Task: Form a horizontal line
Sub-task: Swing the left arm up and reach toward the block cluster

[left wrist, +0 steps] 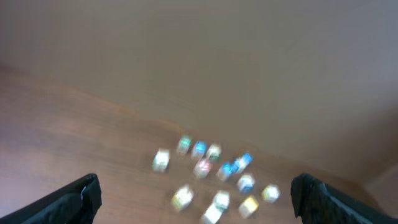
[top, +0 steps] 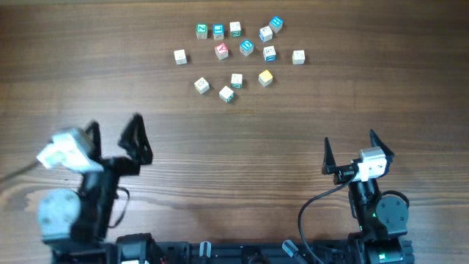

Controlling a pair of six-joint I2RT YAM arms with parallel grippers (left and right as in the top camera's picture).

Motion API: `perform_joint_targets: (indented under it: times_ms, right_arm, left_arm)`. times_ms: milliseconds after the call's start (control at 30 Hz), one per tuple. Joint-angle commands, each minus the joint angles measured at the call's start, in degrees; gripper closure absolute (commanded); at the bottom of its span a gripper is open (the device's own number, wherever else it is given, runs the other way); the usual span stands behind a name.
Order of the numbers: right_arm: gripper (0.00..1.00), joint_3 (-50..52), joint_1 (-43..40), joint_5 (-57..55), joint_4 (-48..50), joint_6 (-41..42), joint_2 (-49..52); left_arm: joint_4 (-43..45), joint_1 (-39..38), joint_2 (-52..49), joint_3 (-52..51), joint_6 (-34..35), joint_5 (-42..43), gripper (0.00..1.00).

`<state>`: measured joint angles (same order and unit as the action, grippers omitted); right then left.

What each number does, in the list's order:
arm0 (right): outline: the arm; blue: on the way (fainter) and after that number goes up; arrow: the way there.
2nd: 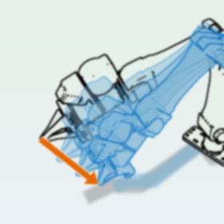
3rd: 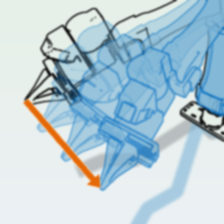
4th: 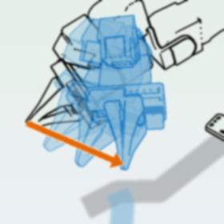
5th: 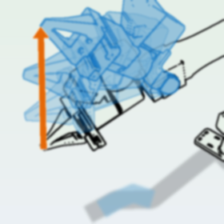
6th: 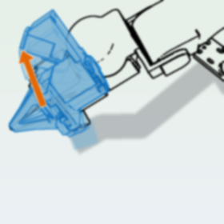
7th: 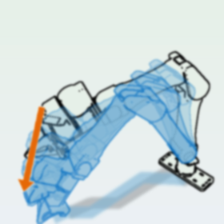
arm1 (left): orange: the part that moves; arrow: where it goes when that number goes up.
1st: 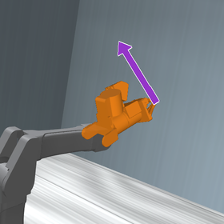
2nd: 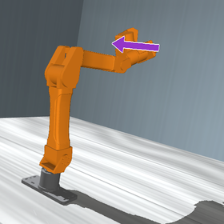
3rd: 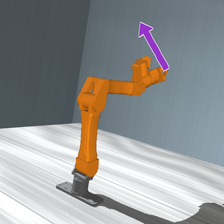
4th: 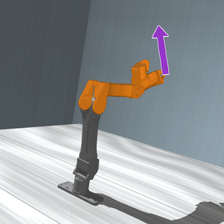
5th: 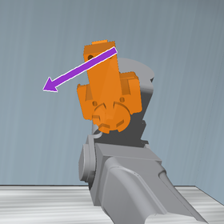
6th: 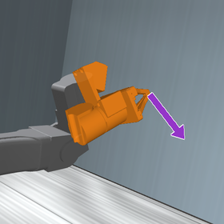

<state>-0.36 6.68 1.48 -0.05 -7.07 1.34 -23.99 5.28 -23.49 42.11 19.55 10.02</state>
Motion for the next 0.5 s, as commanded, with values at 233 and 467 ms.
perform_joint_targets:
  times_ms: [233, 467]
  right_arm:
    - [0.0, 0.0, -0.2, 0.7, 0.2, -0.5, 0.1]
    - [0.0, 0.0, -0.2, 0.7, 0.2, -0.4, 0.1]
  left_arm:
    - [-35.6, 0.2, -53.8, 60.3, -10.4, 9.2, 0.0]
    - [-36.8, -5.3, -70.3, 70.1, -10.4, -3.8, 0.0]
